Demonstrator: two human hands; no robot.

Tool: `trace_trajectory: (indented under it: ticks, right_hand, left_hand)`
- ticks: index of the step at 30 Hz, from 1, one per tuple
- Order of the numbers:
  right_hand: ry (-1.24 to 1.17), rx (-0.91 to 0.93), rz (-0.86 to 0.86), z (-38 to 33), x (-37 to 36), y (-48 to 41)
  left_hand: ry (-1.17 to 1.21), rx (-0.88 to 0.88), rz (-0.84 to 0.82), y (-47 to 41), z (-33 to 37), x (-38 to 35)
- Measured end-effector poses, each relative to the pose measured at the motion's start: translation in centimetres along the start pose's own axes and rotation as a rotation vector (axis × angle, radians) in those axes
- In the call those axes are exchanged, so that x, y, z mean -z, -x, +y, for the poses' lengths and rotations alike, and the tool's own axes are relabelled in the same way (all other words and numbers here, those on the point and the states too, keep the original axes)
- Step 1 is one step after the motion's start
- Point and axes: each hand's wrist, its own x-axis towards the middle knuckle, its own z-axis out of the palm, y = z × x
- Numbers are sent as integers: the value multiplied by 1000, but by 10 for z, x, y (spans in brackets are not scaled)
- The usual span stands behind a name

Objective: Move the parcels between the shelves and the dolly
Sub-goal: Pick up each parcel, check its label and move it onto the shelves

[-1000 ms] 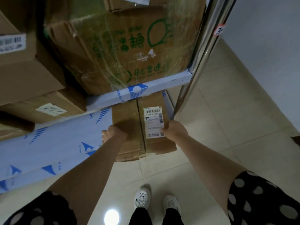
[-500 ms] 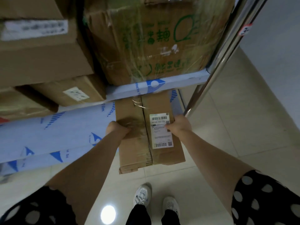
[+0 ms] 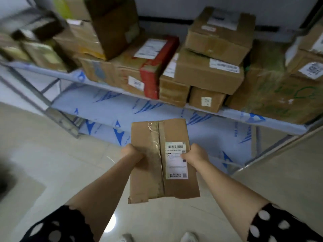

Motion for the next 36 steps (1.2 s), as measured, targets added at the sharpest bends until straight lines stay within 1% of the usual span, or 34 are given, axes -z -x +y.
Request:
trace_trajectory:
  ticks: [2,5,8,13,17,20,26,32,36]
  right_hand:
    - [44,71,-18,-45,-23,14]
    - [101,170,-27,-118,-63,37]
    - [164,279,-60,-197,-121,64]
    - [211,457,-133,-320,-221,114]
    - [258,567,-154,-400,-286,148]
    - [282,629,-174,-454,-328,158]
    - [329,726,-237,-558,-413,159]
    - [347,809,-357,-677,-504,130]
    - [394,843,-402,-767,-554,106]
  left_hand:
    - [45,22,52,-1,-39,37]
    - [172,50,116,-4,-104,95]
    - [307,67,219,-7,-183,158]
    - [431,163,398,-11,-309,252]
    - [499,233,489,-24,-388,308]
    - [515,312,540,-40,-434,342]
    - [658,484,585,-92,-511,406]
    - [671,601,653,-172,-574,488]
    - [692,660,676,-237,-607,548]
